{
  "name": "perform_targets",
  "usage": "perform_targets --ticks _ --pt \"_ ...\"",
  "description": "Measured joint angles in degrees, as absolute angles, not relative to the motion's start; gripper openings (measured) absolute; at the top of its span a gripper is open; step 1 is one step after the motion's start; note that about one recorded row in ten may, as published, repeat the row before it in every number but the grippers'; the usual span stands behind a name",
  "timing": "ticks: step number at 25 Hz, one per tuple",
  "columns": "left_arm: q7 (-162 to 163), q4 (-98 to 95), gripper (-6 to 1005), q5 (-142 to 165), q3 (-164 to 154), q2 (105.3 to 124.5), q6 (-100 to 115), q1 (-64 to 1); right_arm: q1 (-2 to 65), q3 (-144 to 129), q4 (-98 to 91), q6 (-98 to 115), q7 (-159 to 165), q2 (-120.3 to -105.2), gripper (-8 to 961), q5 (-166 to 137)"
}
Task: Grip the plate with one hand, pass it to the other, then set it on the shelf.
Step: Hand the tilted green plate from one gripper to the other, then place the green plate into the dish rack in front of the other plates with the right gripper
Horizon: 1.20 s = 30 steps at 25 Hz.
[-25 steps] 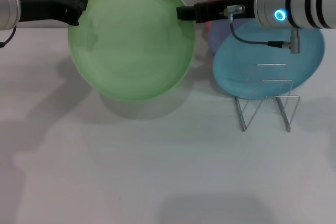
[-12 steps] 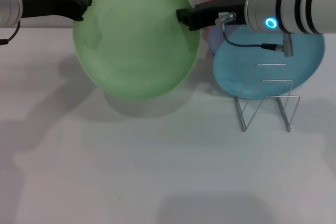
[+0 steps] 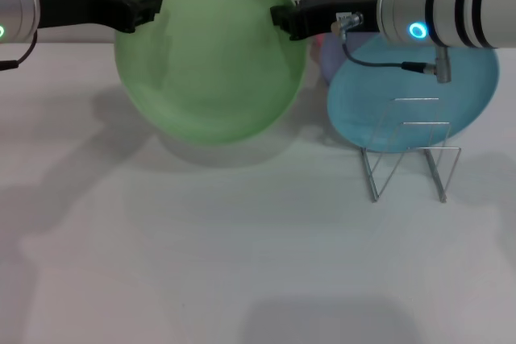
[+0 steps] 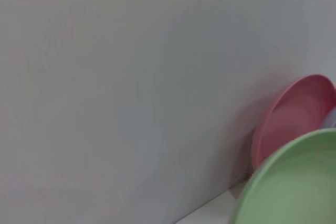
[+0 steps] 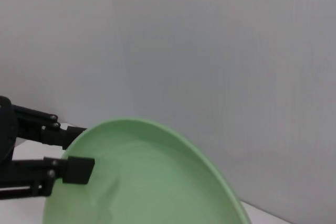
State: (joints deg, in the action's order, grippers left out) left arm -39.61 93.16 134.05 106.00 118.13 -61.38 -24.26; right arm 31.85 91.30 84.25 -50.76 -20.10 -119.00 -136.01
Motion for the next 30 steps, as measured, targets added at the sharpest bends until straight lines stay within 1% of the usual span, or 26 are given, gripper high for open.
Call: perform_targets --ticks 1,6,10,11,26,30 --pt "-39.62 93.19 284 134.03 105.99 118.12 -61.46 -24.23 31.84 91.3 84.28 -50.73 -20.05 -119.0 84 -136.08" --pt "-39.64 94.65 491 133.83 105.99 118.12 -61.73 -23.45 31.54 91.39 84.36 -50.68 -19.88 -119.0 79 -136.89" --pt "-39.64 95.41 621 133.8 105.99 118.12 -61.74 -23.09 30.53 91.63 85.61 -50.68 -20.14 -118.91 72 -137.02" --pt "-39.66 97.28 653 133.78 106.37 118.06 -61.57 -21.82 30.15 91.64 86.32 -50.7 -20.24 -118.87 71 -137.07" --pt "-41.05 97.88 654 132.67 104.04 118.25 -45.64 -12.36 21.12 92.28 105.41 -58.23 -31.0 -118.81 65 -144.88" --pt "-41.05 97.53 654 132.14 103.9 118.26 -45.21 -11.73 19.59 92.89 107.5 -59.92 -35.25 -118.81 65 -145.15"
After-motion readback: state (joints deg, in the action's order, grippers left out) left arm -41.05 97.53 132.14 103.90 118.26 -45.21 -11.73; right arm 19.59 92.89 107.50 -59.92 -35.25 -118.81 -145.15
